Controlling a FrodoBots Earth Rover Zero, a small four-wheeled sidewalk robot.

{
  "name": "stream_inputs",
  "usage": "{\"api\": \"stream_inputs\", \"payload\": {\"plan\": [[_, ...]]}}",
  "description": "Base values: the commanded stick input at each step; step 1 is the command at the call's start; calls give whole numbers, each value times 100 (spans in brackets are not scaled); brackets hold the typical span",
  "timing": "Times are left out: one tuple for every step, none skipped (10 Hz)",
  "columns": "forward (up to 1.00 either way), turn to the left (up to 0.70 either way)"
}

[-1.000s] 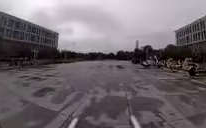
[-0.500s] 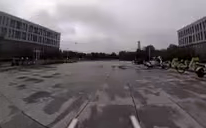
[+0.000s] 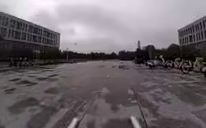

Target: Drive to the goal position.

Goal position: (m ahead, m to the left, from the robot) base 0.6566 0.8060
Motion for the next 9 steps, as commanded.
{"api": "stream_inputs", "payload": {"plan": [[70,0],[70,0],[70,0],[70,0],[70,0],[70,0],[70,0],[70,0],[70,0]]}}
